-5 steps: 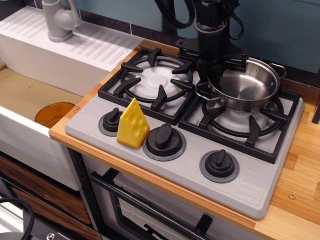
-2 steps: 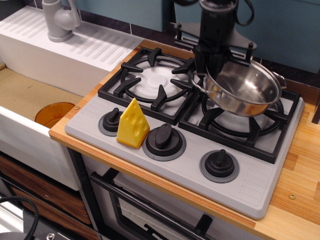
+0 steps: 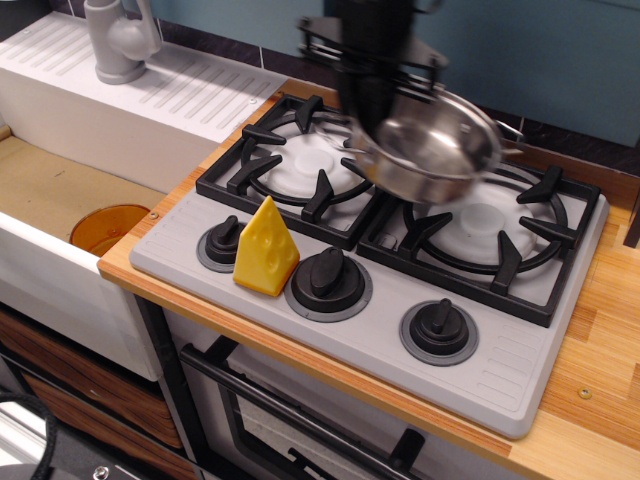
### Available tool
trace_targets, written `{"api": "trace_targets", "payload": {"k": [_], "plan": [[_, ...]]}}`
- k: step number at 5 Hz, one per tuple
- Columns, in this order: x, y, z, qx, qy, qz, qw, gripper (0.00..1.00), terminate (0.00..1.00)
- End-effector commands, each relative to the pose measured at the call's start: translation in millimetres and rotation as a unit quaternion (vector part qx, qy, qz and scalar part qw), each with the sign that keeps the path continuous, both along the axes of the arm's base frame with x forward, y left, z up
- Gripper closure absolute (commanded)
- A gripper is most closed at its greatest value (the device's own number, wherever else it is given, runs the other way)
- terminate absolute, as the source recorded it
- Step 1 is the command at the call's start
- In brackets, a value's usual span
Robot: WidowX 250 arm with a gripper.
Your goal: Put pot or pan on stove and put cheese in pot or pan
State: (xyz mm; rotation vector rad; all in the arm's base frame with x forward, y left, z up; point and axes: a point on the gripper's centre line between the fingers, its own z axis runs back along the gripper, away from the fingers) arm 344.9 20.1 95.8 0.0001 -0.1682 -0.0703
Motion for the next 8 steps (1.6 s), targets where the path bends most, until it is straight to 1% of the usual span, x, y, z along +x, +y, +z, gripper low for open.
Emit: {"api": "trace_targets", "payload": {"k": [1, 2, 3, 4, 5, 6, 8], "plan": [[24.0, 63.0, 18.8, -0.004, -0.049, -0.041, 0.9979, 1.0, 0.0], [27.6, 86.6, 11.9, -0.011, -0.051, -0.048, 0.9975, 1.0, 0.0], [29.0, 105.9, -0.3, -0.017, -0.052, -0.047, 0.9974, 1.0, 0.0], [22.2, 108.7, -20.7, -0.029, -0.066, -0.032, 0.9969, 1.0, 0.0], [16.8, 99.0, -30.8, -0.024, -0.08, -0.022, 0.9963, 0.0, 0.0], [15.2, 90.2, -23.7, -0.03, -0.075, -0.01, 0.9967, 0.0, 0.0], [22.4, 77.3, 4.5, -0.021, -0.056, -0.004, 0.9982, 0.0, 0.0]]}}
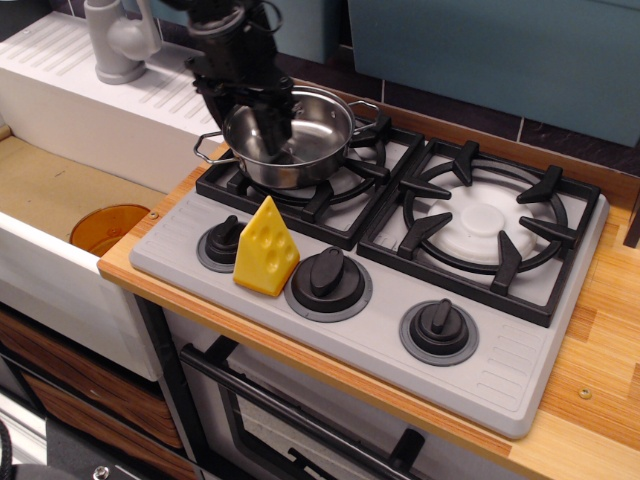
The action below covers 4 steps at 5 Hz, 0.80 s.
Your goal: Put pot or pan on stove and put cheese in pot or pan
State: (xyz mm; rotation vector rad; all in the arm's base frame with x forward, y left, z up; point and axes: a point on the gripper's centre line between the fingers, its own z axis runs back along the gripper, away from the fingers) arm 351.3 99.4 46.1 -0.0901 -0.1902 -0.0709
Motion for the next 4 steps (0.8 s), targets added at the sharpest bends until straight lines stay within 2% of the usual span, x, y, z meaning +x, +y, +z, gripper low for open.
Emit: {"api": "trace_targets", "payload": {"k": [1, 3, 4], "plan": [[18.9, -11.7, 68.6, 0.031, -0.038, 0.008, 0.9987, 0.0, 0.0], [11.6, -24.9, 102.5, 0.049, -0.01, 0.001, 0.9987, 0.0, 0.0], [11.6, -24.9, 102.5, 0.049, -0.01, 0.001, 0.9987, 0.0, 0.0]]}}
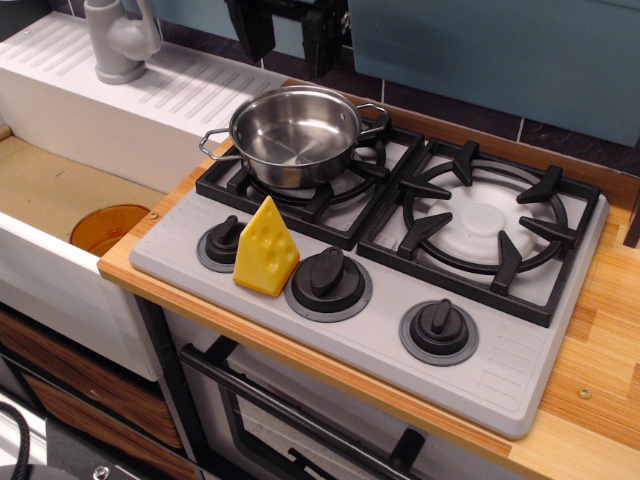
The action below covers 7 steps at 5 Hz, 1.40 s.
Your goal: Put pot or pan on stove and put cheese in pot or pan
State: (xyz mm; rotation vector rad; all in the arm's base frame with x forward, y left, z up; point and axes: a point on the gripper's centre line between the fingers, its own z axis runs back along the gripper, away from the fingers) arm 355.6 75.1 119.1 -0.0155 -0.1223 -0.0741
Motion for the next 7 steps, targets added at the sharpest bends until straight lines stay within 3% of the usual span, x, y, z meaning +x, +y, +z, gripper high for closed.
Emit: {"api": "trace_targets", "payload": {"k": [1, 3, 4, 5, 7], "plan": [[7.3, -0.6, 29.5, 0.011, -0.043, -0.001, 0.999, 0.0, 0.0], [7.3, -0.6, 29.5, 0.011, -0.043, -0.001, 0.999, 0.0, 0.0], [-20.6, -2.4, 39.6, 0.023, -0.09, 0.012, 0.9956, 0.0, 0.0], [-50.9, -11.1, 46.8, 0.054, -0.106, 0.027, 0.9925, 0.0, 0.0], [-82.5, -20.4, 33.7, 0.083, -0.132, 0.04, 0.9869, 0.0, 0.0]]}}
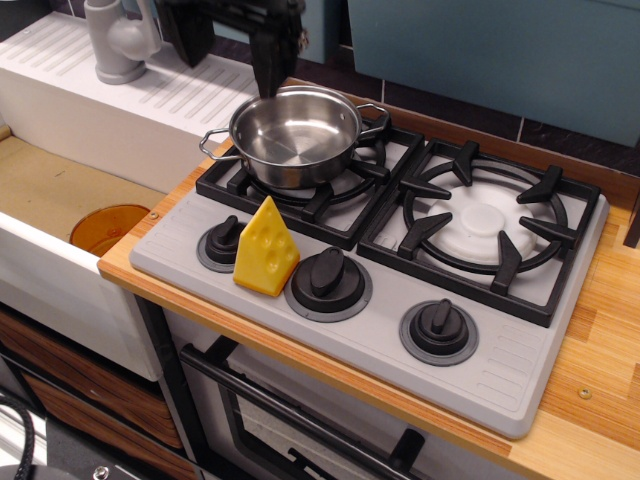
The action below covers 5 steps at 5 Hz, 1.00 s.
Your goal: Put pot or pan on stove and put cheese in pot or pan
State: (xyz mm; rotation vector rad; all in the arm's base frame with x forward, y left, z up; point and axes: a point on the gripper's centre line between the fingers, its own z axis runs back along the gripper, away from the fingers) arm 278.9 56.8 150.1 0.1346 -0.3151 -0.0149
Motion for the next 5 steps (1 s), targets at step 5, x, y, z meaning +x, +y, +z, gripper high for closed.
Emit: {"api": "trace_targets", "payload": {"k": [5], "plan": [[-32.2, -11.8, -63.3, -0.03, -0.079, 0.006, 0.9964, 0.0, 0.0]]}}
